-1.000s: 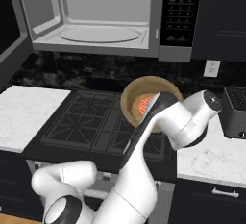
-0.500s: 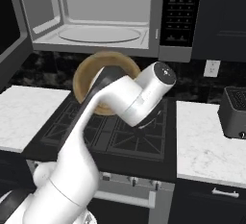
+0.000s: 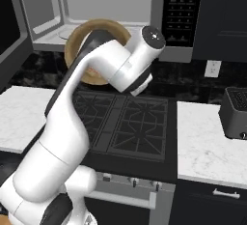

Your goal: Open the microwave, place the bowl with waffle inside the microwave, then close the microwave door and turn it on.

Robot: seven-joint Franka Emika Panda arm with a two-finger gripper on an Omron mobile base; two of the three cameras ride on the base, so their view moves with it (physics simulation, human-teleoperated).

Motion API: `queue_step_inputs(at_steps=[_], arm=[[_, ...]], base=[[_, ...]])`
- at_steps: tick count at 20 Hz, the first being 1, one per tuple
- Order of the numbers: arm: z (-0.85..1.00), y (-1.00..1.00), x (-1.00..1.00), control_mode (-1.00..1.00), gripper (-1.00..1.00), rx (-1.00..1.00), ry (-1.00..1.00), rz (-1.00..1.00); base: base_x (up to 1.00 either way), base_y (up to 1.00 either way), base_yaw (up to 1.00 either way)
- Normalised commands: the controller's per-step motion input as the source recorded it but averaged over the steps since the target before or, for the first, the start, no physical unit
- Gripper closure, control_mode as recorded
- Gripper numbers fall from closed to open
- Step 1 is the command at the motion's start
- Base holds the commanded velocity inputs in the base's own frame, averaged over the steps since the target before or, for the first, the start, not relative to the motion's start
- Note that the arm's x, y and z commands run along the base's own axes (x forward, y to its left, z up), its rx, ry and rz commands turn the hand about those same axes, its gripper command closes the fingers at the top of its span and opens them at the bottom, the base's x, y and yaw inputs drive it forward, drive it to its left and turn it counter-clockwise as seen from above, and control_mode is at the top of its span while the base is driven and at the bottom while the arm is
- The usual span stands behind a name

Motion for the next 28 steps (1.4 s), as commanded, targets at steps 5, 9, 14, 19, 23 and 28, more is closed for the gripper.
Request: queue_step_inputs(at_steps=[5,9,14,19,23,28], arm=[[0.08,0.41,0.18,-1.0,1.0,-0.01,-0.05,-0.01],[0.29,0.63,0.45,-1.0,1.0,0.0,-0.1,-0.06],[0.59,0.37,0.93,-1.0,1.0,0.0,-0.03,-0.15],[0.37,0.26,1.0,-1.0,1.0,0.0,0.1,-0.11],[0.06,0.16,0.35,-1.0,1.0,-0.01,0.09,-0.03],[0.0,0.04,0.13,-1.0,1.0,-0.02,-0.01,0.0]], base=[[0.0,0.0,0.0],[0.0,0.0,0.0],[0.0,0.0,0.0],[0.0,0.0,0.0],[0.0,0.0,0.0],[0.0,0.0,0.0]])
